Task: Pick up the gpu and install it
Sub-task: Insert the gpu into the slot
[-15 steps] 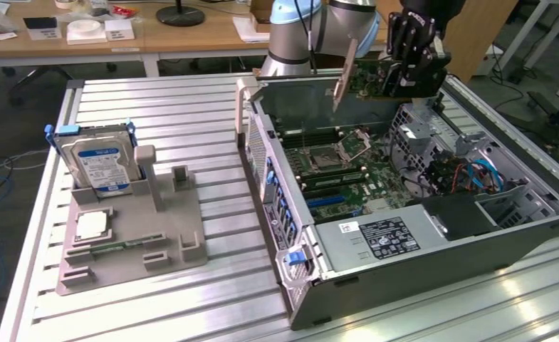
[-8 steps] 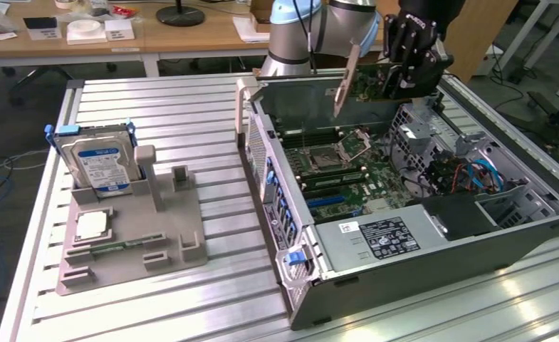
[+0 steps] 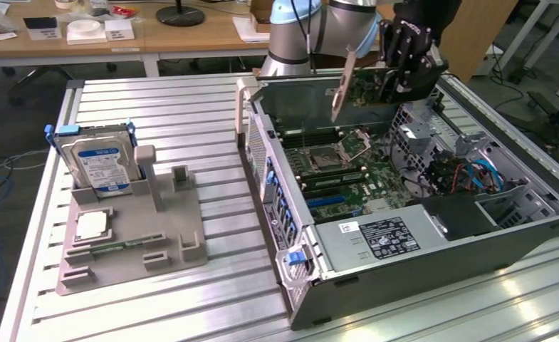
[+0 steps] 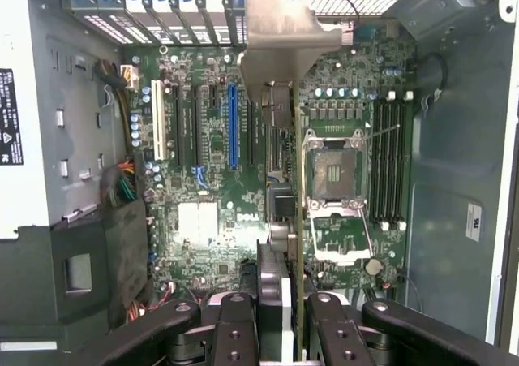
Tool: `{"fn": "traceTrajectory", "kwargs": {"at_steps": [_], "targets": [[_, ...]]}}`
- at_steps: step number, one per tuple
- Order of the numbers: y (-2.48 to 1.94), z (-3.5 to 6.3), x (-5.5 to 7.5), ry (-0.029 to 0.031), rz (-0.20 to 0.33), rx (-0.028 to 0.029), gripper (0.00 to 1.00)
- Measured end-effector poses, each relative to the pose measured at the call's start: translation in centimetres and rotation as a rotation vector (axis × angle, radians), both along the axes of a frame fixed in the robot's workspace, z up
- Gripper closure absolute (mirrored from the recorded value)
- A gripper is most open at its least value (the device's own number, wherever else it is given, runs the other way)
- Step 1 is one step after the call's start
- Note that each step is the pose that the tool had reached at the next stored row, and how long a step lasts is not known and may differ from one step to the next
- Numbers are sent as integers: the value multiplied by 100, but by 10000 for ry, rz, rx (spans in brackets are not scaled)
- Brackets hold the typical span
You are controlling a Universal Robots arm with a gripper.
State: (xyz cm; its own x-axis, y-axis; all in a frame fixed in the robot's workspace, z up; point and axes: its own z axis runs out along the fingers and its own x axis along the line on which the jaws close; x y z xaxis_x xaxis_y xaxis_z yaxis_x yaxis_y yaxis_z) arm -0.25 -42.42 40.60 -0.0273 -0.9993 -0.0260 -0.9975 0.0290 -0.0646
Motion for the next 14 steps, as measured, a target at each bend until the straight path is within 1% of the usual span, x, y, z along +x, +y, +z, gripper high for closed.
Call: {"fn": "traceTrajectory", "kwargs": {"at_steps": [7, 12, 14], "targets": [[0, -15, -115, -15, -1, 0, 72], [0, -17, -171, -23, -1, 0, 72], [0, -22, -177, -23, -118, -1, 72]]}}
